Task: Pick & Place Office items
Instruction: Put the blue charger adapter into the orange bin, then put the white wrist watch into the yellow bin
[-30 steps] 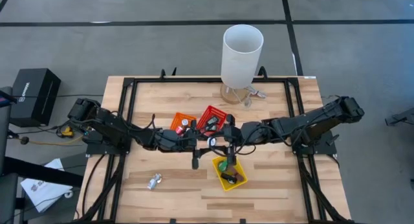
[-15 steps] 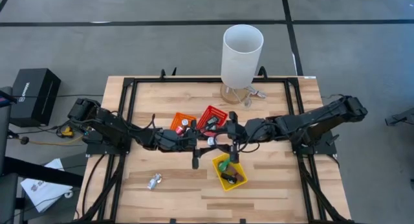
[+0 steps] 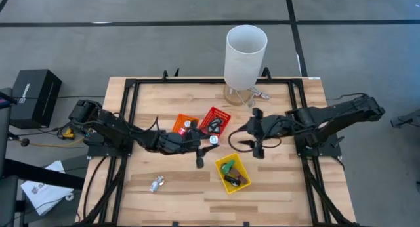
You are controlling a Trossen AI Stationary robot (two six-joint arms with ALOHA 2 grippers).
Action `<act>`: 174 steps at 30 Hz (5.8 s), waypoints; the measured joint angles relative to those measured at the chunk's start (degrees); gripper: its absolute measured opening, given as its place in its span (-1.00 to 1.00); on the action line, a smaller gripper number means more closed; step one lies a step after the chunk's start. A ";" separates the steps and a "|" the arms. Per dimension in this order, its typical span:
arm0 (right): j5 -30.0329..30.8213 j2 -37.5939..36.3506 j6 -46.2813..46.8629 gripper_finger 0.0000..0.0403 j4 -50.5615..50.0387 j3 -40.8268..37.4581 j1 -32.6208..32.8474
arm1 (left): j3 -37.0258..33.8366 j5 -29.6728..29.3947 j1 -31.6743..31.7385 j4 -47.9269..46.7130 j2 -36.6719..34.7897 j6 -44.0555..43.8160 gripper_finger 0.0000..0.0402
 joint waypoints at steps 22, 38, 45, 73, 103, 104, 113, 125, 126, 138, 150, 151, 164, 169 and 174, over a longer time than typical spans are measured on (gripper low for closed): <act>22.71 0.91 5.62 0.17 14.46 -18.01 -1.42 | 0.02 -1.92 10.81 -56.81 -14.76 -27.96 -0.30; 22.29 0.91 5.63 0.17 14.35 -18.02 -2.89 | 0.00 -0.79 17.58 -60.78 -3.72 -32.13 -0.30; 22.27 0.91 5.63 0.17 14.19 -18.02 -2.86 | 0.00 2.97 20.18 -62.49 -0.69 -32.17 -0.28; 22.27 0.91 5.62 0.17 14.24 -18.00 -2.86 | 0.00 18.21 19.38 -63.44 -10.16 -35.24 0.02; 22.25 0.93 5.63 0.17 21.13 -17.97 -2.86 | 0.07 25.38 -25.00 -65.09 -4.96 -78.20 0.02; 22.24 0.93 5.63 0.17 21.30 -17.97 -2.86 | 0.07 25.44 -25.09 -65.97 -4.97 -78.10 0.02; 22.24 0.93 5.64 0.17 21.80 -17.97 -2.86 | -0.02 31.04 -25.05 -78.19 -6.49 -78.94 0.02; 22.24 0.95 5.64 0.17 21.80 -17.97 -2.86 | -3.42 30.41 -25.01 -71.76 -6.10 -85.82 0.02; 22.24 0.95 5.64 0.17 21.80 -17.97 -2.86 | -4.14 30.43 -25.01 -71.68 -6.10 -85.99 0.02; 22.24 0.95 5.64 0.17 21.78 -17.97 -2.86 | -5.70 30.41 -25.01 -66.48 -6.18 -85.61 0.02; 22.24 0.95 5.64 0.17 21.78 -17.97 -2.86 | -5.72 30.14 -25.01 -65.98 -6.19 -85.68 0.02; 22.24 0.95 5.64 0.17 21.78 -17.97 -2.86 | -5.88 29.81 -25.01 -65.66 -6.20 -85.73 0.02; 22.22 0.95 6.26 0.17 21.78 -17.97 -2.84 | -9.62 31.53 -25.01 -62.36 -6.21 -86.24 -0.16; 22.23 0.95 11.43 0.17 21.78 -17.97 -3.09 | -9.62 31.50 -24.69 -61.67 -6.21 -85.50 -0.45; 22.22 0.95 17.14 0.17 21.75 -17.97 -4.18 | -9.61 31.27 -23.81 -58.82 -6.49 -83.23 -0.64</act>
